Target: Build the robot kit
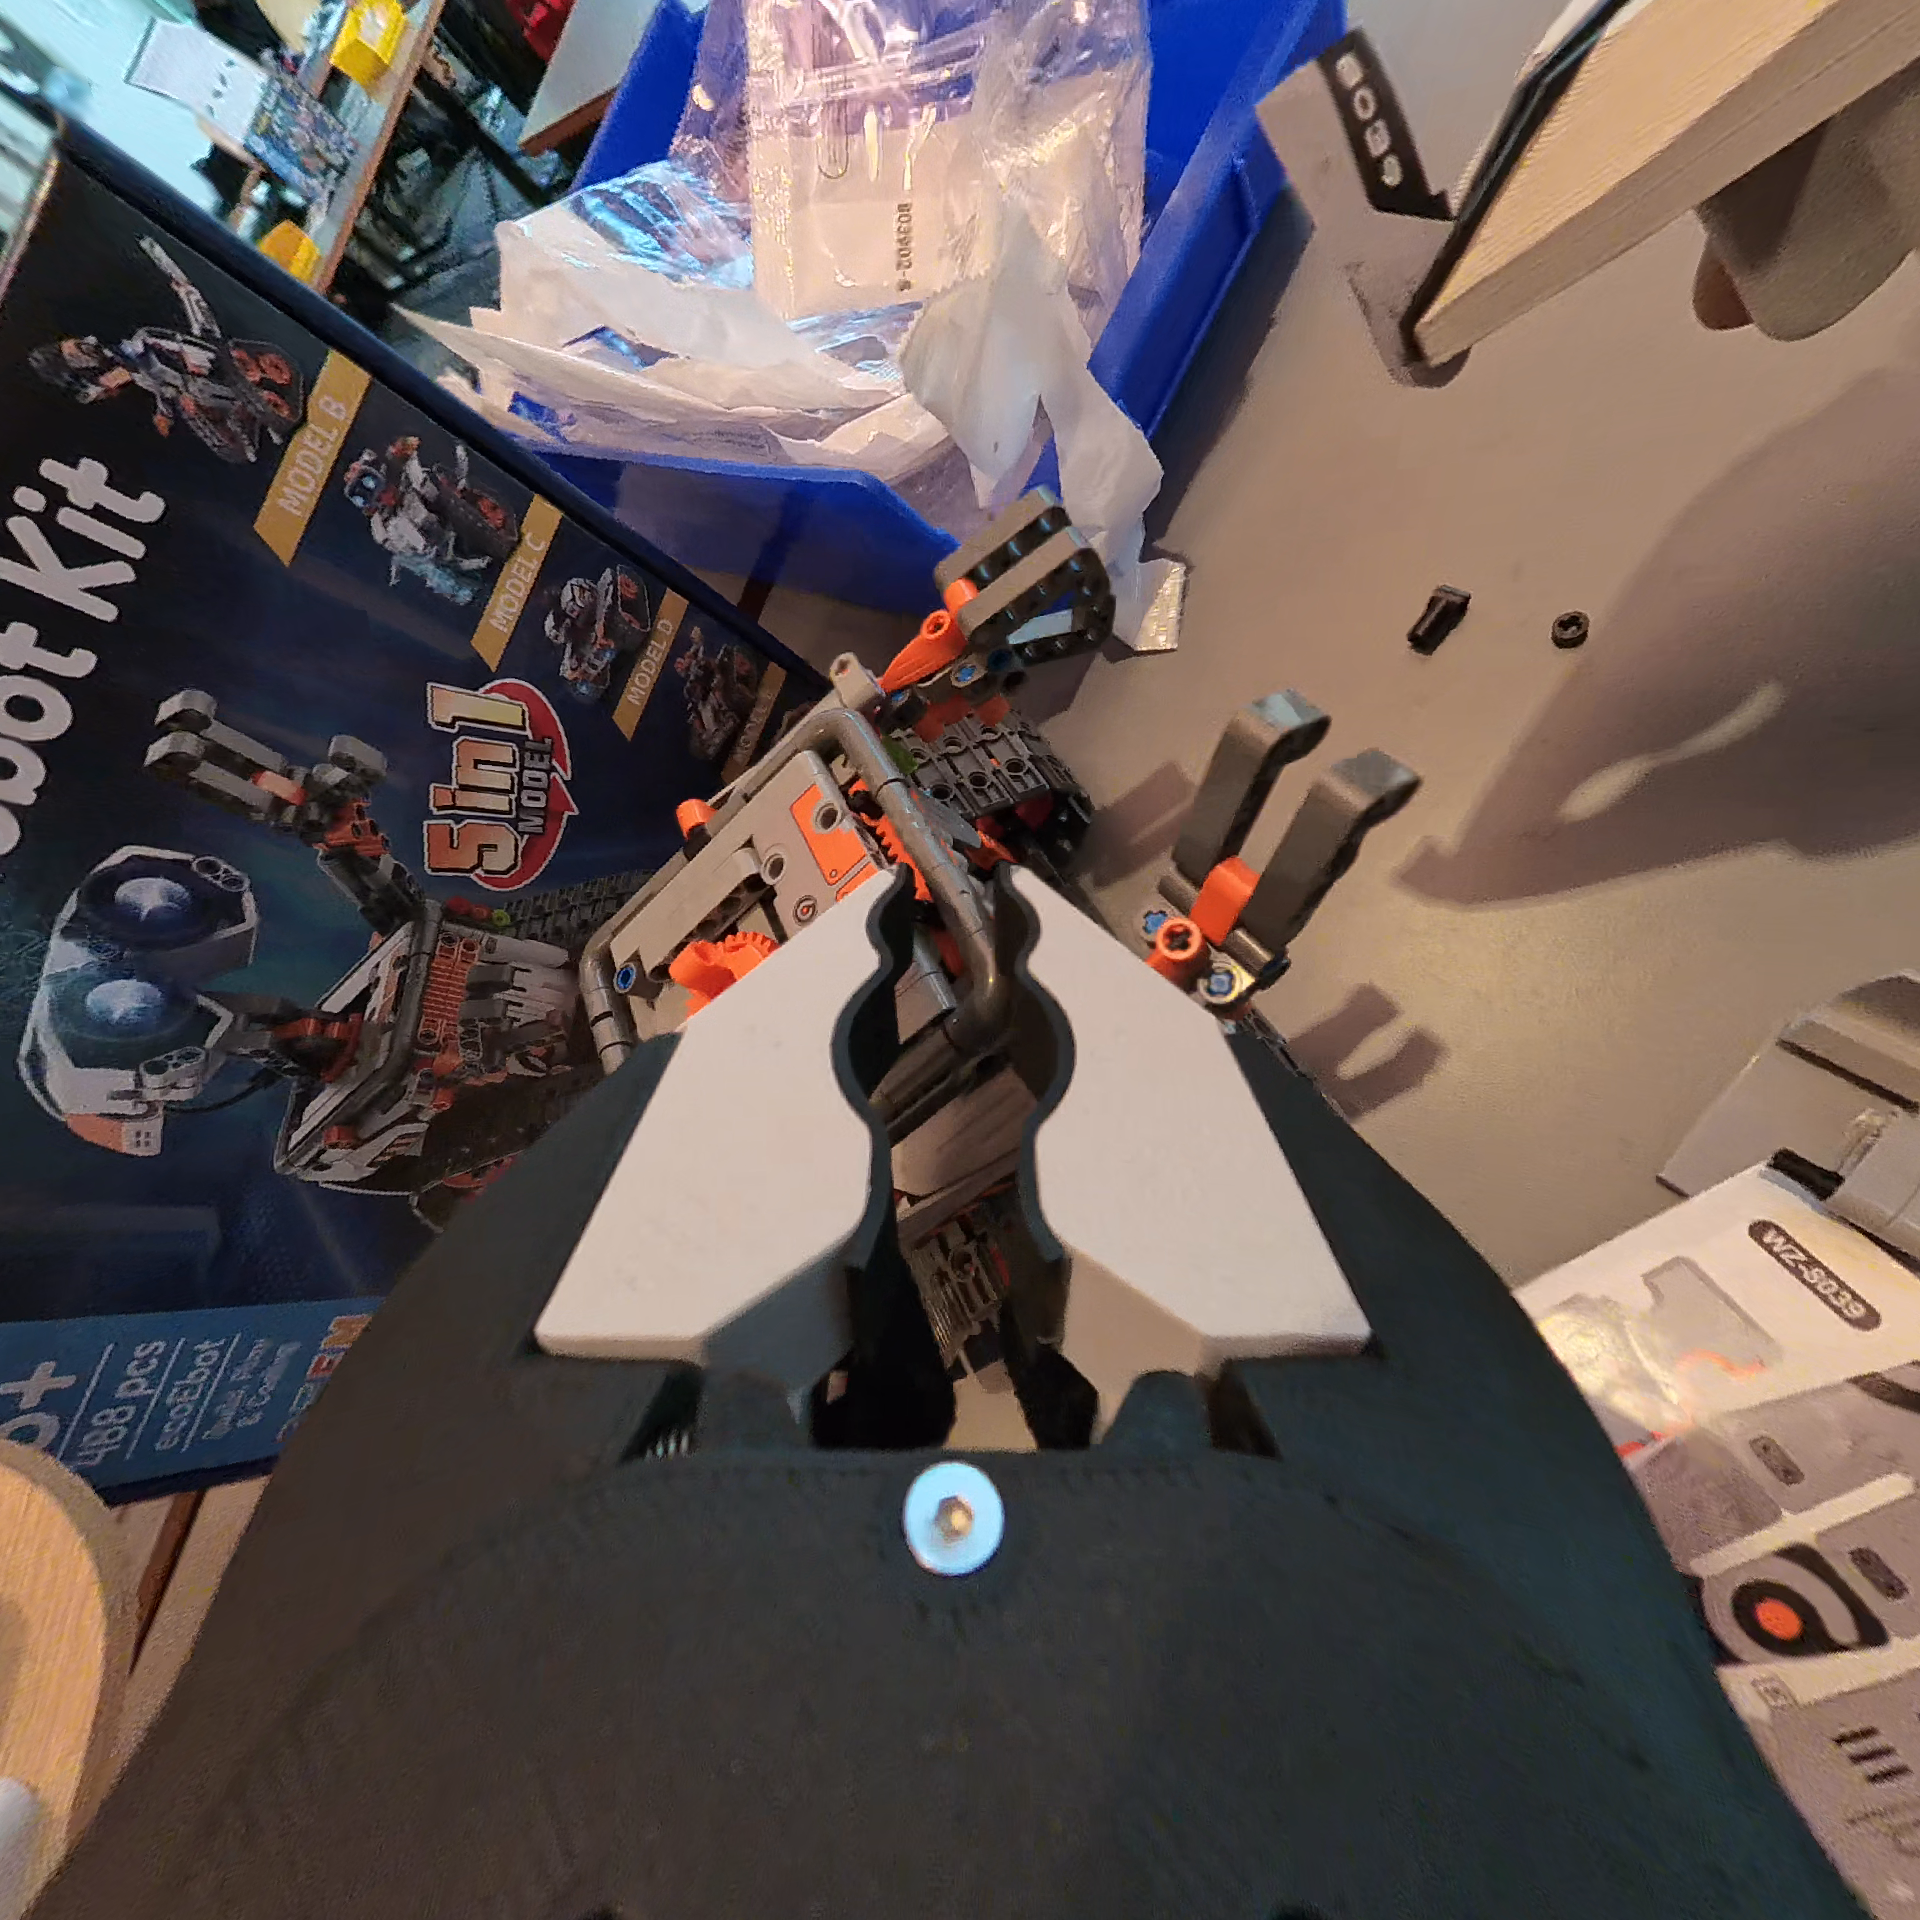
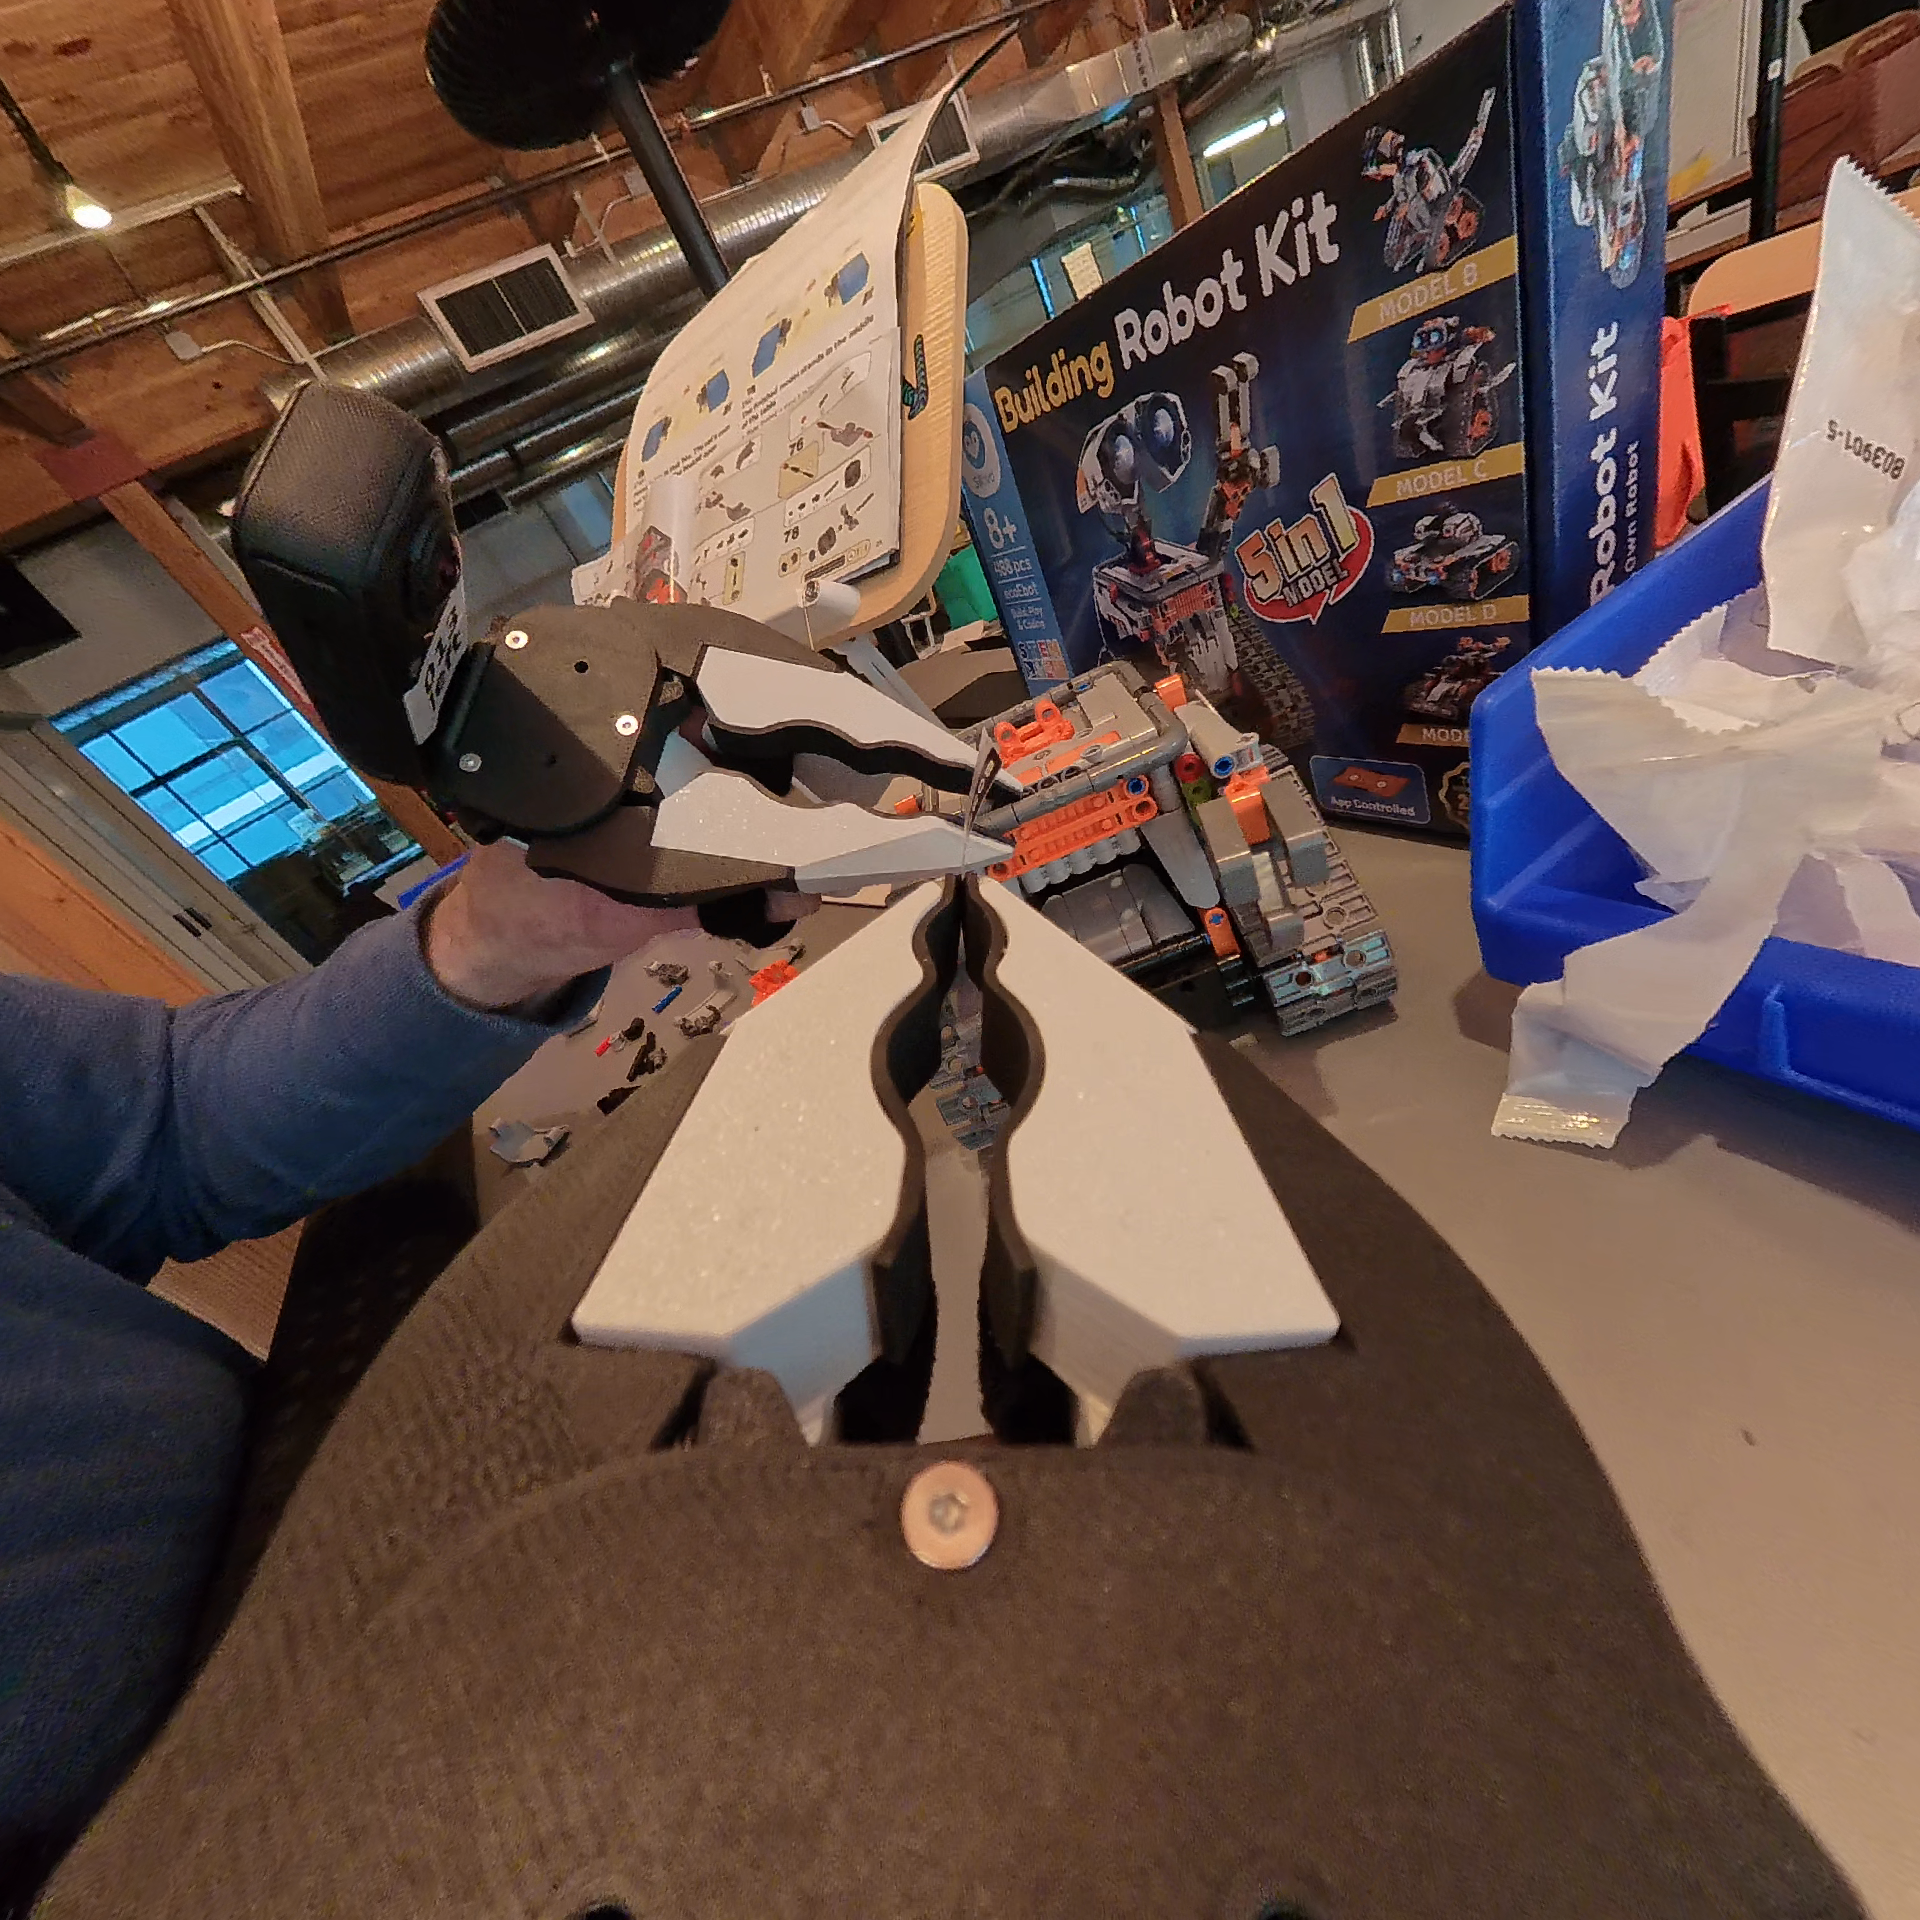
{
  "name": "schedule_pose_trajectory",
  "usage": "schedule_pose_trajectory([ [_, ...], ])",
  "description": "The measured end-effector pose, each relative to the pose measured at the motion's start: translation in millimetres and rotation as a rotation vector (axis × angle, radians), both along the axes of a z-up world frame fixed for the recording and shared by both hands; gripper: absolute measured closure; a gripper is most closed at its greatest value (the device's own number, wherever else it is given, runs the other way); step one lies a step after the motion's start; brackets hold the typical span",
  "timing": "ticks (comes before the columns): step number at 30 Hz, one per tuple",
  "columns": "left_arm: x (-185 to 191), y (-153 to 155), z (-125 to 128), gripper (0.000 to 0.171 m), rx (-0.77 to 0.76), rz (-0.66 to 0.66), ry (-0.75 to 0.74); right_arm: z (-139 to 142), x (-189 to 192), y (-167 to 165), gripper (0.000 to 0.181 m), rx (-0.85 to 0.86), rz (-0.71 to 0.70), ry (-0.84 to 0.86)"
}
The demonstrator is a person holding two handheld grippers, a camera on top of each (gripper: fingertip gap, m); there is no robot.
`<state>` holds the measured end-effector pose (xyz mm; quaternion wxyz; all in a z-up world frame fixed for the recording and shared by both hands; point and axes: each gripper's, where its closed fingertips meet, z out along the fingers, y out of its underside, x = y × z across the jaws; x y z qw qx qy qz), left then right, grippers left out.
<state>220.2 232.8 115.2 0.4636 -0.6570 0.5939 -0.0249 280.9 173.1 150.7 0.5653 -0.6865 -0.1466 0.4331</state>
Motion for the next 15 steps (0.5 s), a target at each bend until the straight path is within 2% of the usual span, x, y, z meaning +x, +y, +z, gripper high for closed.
schedule_pose_trajectory([
  [6, -13.8, -13.7, 1.4, 0.163, -0.103, -0.152, -0.037, 1.7, -1.7, -3.5, 0.181, 0.0, 0.032, -0.017],
  [12, -38.8, -42.8, 1.5, 0.164, -0.163, -0.434, 0.014, 0.9, -6.5, -10.9, 0.181, -0.007, 0.111, -0.049],
  [15, -56.7, -60.2, 1.7, 0.165, -0.202, -0.577, 0.042, -0.7, -15.7, -19.9, 0.181, -0.017, 0.202, -0.066],
])
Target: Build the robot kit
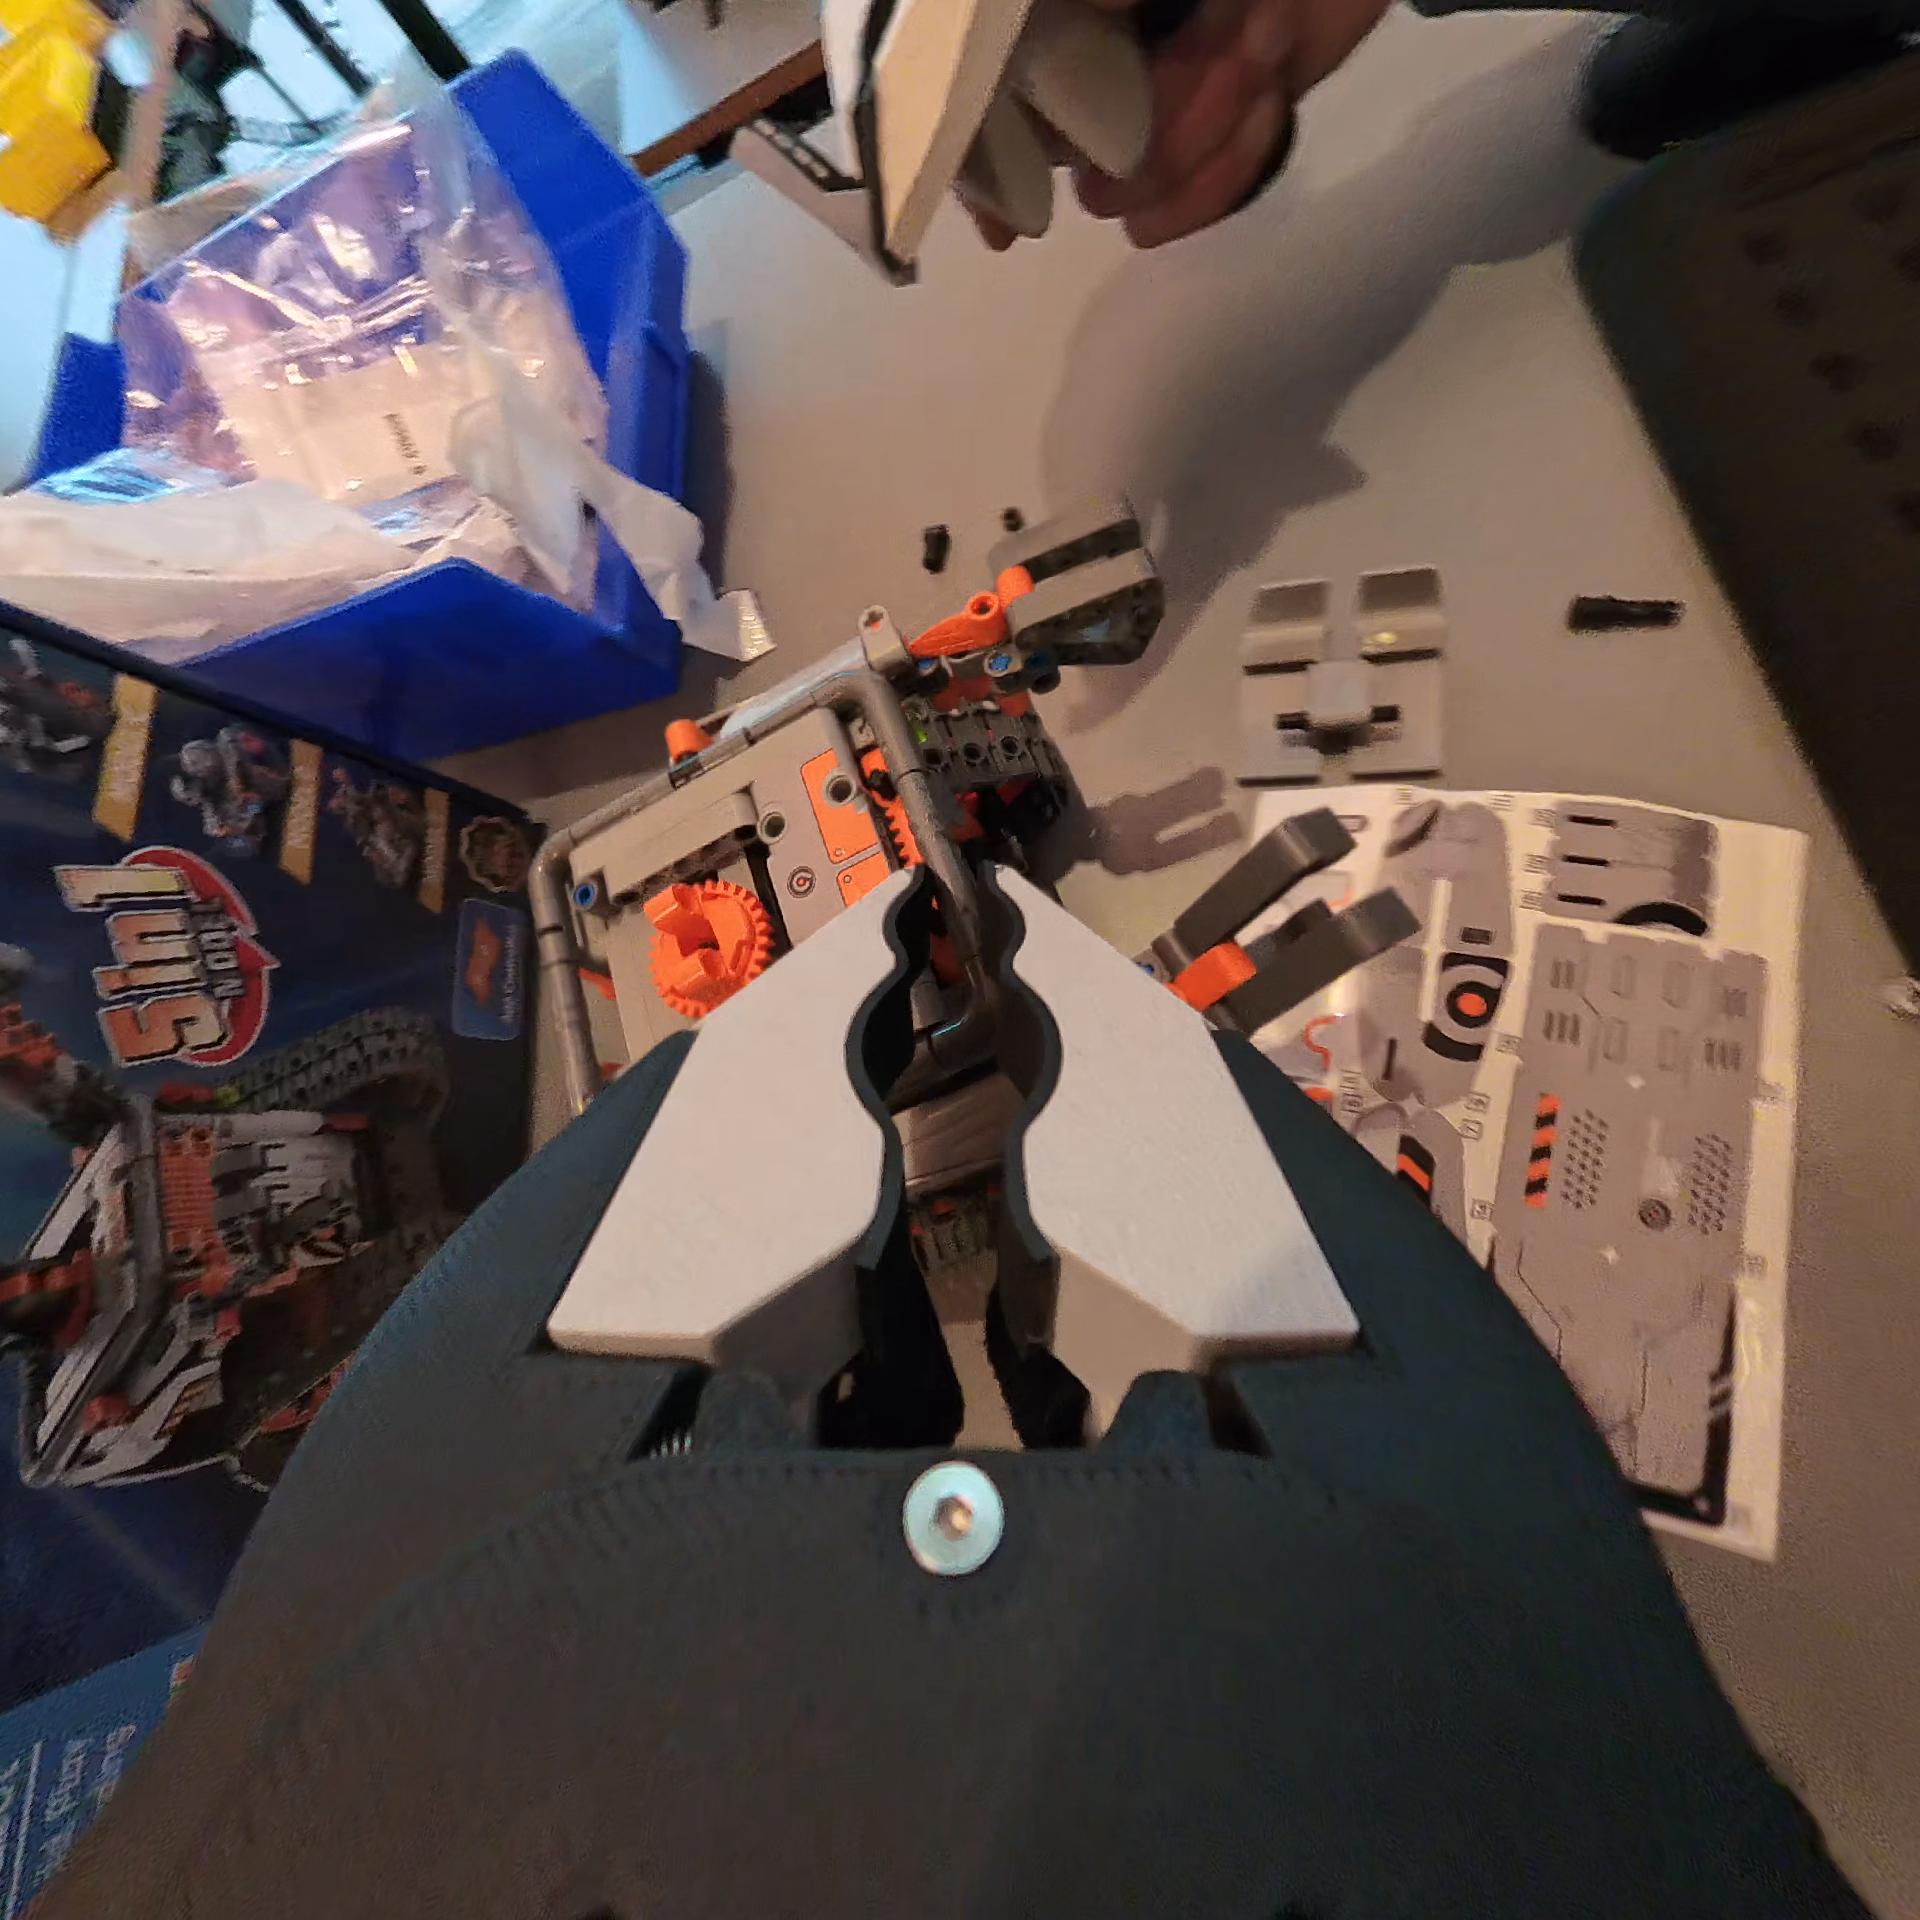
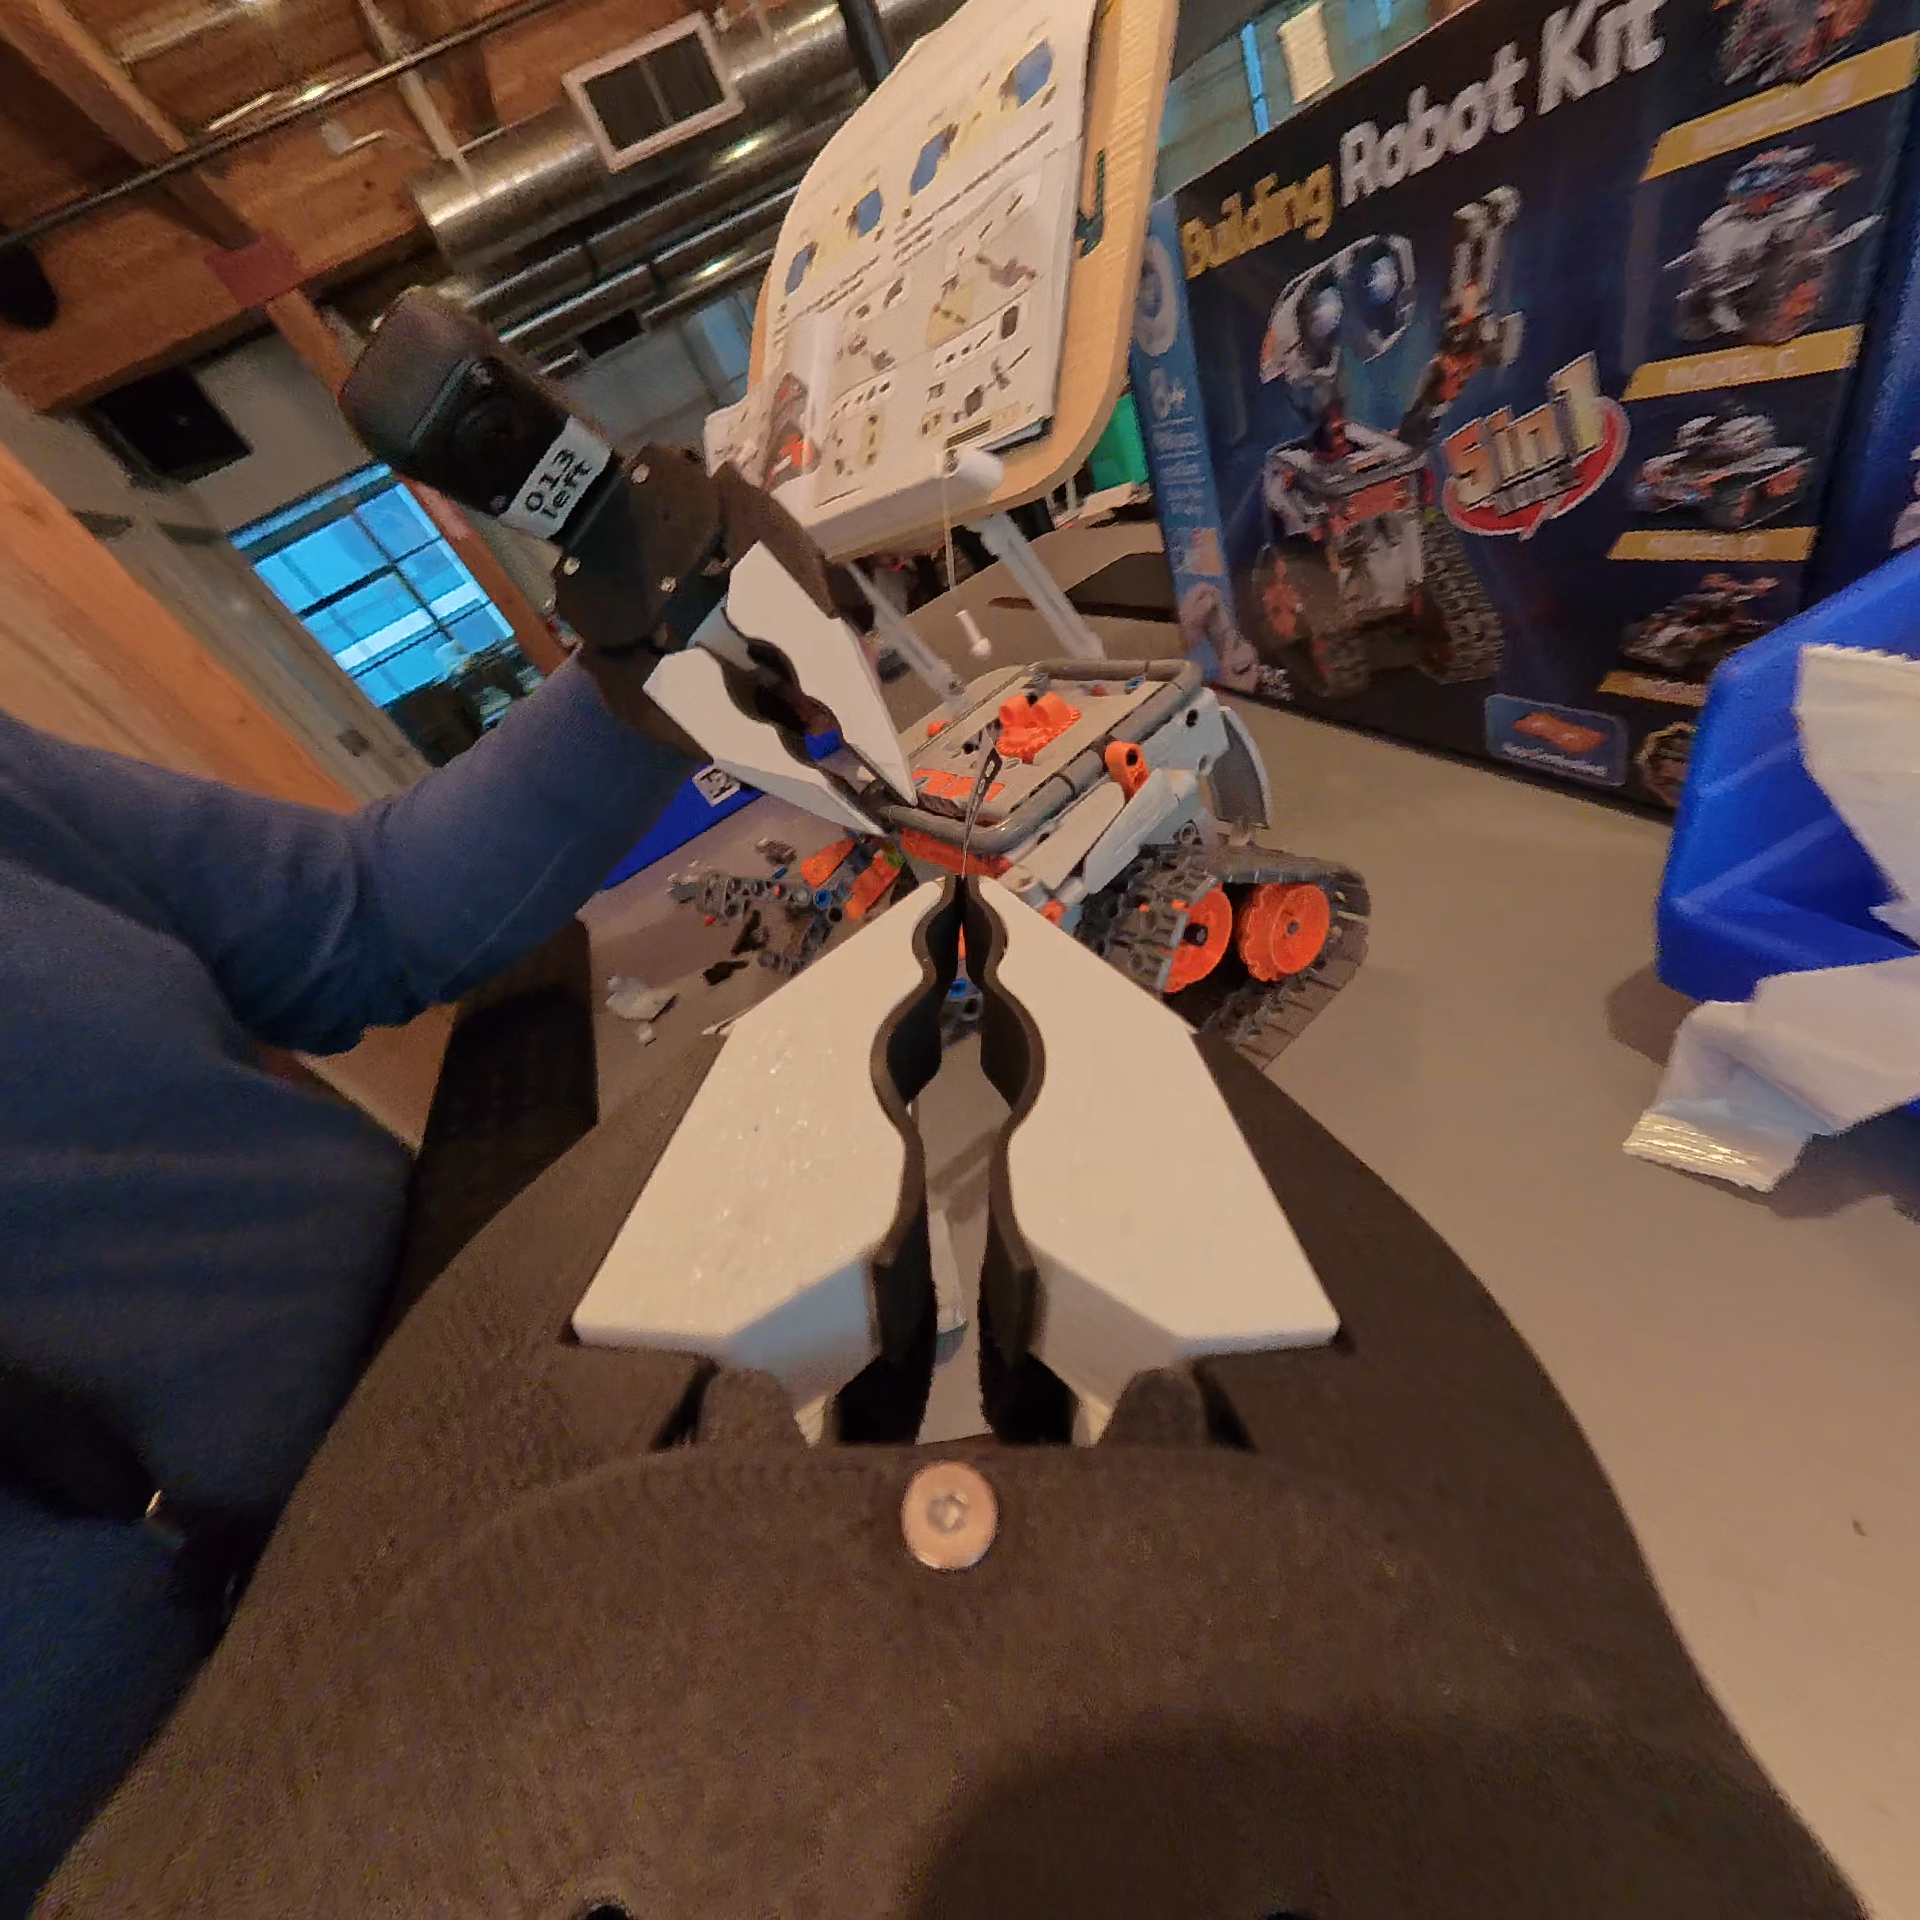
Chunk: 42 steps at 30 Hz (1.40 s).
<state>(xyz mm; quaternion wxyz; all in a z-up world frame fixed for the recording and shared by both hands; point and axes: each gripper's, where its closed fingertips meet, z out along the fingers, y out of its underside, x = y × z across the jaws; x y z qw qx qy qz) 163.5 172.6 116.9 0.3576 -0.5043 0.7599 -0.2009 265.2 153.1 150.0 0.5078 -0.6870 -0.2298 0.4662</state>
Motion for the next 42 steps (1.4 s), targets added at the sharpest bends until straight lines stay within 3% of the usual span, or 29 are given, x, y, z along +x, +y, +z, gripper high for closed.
schedule_pose_trajectory([
  [6, -35.5, -11.9, 0.7, 0.166, -0.088, -0.11, 0.063, -5.1, -19.8, -12.9, 0.181, -0.002, 0.138, -0.079],
  [11, -51.7, -10.0, 2.5, 0.162, -0.118, -0.083, 0.085, -4.9, -37.9, -19.5, 0.181, -0.015, 0.219, -0.122],
  [14, -53.9, -10.8, 7.4, 0.149, -0.134, -0.054, 0.064, -1.8, -50.2, -24.6, 0.181, -0.019, 0.263, -0.114],
  [20, -34.4, -13.6, 40.1, 0.138, -0.177, 0.059, -0.091, -11.3, -64.1, -29.2, 0.181, 0.01, 0.316, -0.272],
  [25, 1.4, -47.0, 63.5, 0.143, -0.313, 0.085, -0.251, -14.5, -76.5, -37.2, 0.181, 0.118, 0.387, -0.528],
  [30, 15.8, -60.5, 45.8, 0.144, -0.364, 0.109, -0.191, -12.2, -84.1, -42.9, 0.181, 0.205, 0.434, -0.713],
  [32, 18.0, -60.7, 44.0, 0.154, -0.371, 0.119, -0.202, -12.6, -85.5, -44.4, 0.181, 0.219, 0.444, -0.758],
  [35, 16.9, -65.1, 47.2, 0.17, -0.375, 0.1, -0.21, -8.6, -88.7, -45.6, 0.181, 0.228, 0.448, -0.752],
  [40, 14.5, -61.9, 48.2, 0.171, -0.323, 0.111, -0.19, 0.3, -90.8, -45.3, 0.181, 0.244, 0.431, -0.71],
  [42, 15.4, -57.2, 58.9, 0.171, -0.328, 0.14, -0.249, 6.3, -88.7, -38.5, 0.165, 0.238, 0.378, -0.685],
])
